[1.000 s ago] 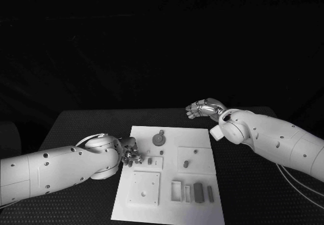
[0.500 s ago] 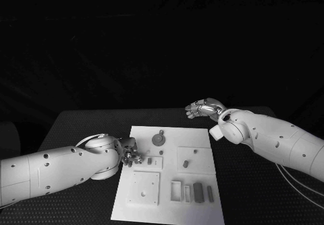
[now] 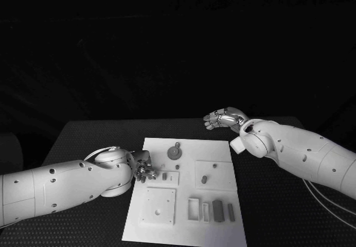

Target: Assemble the parts on the task board

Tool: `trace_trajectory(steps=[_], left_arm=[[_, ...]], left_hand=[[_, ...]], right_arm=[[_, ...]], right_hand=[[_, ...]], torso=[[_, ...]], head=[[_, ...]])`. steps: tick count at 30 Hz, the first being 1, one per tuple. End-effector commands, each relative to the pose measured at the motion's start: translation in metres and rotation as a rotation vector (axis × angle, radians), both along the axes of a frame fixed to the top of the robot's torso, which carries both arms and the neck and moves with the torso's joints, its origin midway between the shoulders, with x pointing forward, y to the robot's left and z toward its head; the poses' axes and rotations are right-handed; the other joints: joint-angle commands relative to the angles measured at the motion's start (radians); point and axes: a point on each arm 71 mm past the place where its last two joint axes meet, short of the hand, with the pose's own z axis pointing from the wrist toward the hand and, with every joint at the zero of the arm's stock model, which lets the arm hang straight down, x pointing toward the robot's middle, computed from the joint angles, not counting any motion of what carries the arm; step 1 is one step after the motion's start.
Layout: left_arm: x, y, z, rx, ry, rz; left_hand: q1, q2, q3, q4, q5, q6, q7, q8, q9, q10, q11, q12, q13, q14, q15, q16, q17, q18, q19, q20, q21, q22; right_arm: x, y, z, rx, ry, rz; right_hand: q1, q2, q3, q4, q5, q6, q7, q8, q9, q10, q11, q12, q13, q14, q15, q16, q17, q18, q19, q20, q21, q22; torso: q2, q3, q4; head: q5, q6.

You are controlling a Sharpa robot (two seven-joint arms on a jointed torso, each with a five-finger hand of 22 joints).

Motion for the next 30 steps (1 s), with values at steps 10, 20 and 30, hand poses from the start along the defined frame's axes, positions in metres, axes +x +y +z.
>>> trace_trajectory(steps=[10,20,30], left_arm=[[-0.0031,-0.0019,-0.0044,0.005,0.024,-0.016],[-0.0047,-0.0027,-0.0052,0.001,0.043,-0.023],[-0.0049,-0.0019,-0.0057,0.006,0.05,-0.025]], left_hand=[[0.02,0.007,0.005,-0.012,0.011,0.012,-0.002,0.004,0.003,0.004,-0.006,0.008,0.003,0.008,-0.002,0.007,0.0,-0.01,0.011,-0.095,0.008,-0.001],[0.022,0.007,0.005,-0.016,0.013,0.013,-0.002,0.004,0.003,0.004,-0.006,0.009,0.004,0.008,-0.002,0.007,0.0,-0.01,0.01,-0.095,0.009,-0.002],[0.023,0.008,0.005,-0.02,0.016,0.013,-0.002,0.005,0.004,0.005,-0.006,0.009,0.004,0.008,-0.002,0.008,0.0,-0.01,0.01,-0.095,0.01,-0.002]], right_arm=[[-0.0005,0.0028,0.0001,0.006,-0.004,0.021],[-0.0005,0.0022,-0.0008,0.004,-0.001,0.019],[-0.0006,0.0019,-0.001,0.005,-0.001,0.019]], right_hand=[[-0.01,0.0,-0.005,0.001,0.006,-0.006,0.037,0.003,-0.002,0.002,0.003,-0.005,-0.001,-0.007,0.001,0.0,-0.002,-0.003,-0.007,0.0,-0.005,0.002],[-0.01,0.001,-0.005,0.002,0.006,-0.007,0.037,0.003,-0.002,0.002,0.003,-0.005,-0.001,-0.007,0.001,0.0,-0.002,-0.003,-0.007,0.0,-0.006,0.002],[-0.011,0.001,-0.005,0.003,0.007,-0.007,0.037,0.003,-0.002,0.002,0.003,-0.005,-0.001,-0.007,0.001,0.0,-0.003,-0.003,-0.007,0.0,-0.006,0.002]], torso=[[0.0,-0.0002,0.0005],[0.0,-0.0005,0.0004],[0.0,-0.001,0.0011]], head=[[-0.001,-0.001],[-0.001,-0.001],[-0.002,-0.004]])
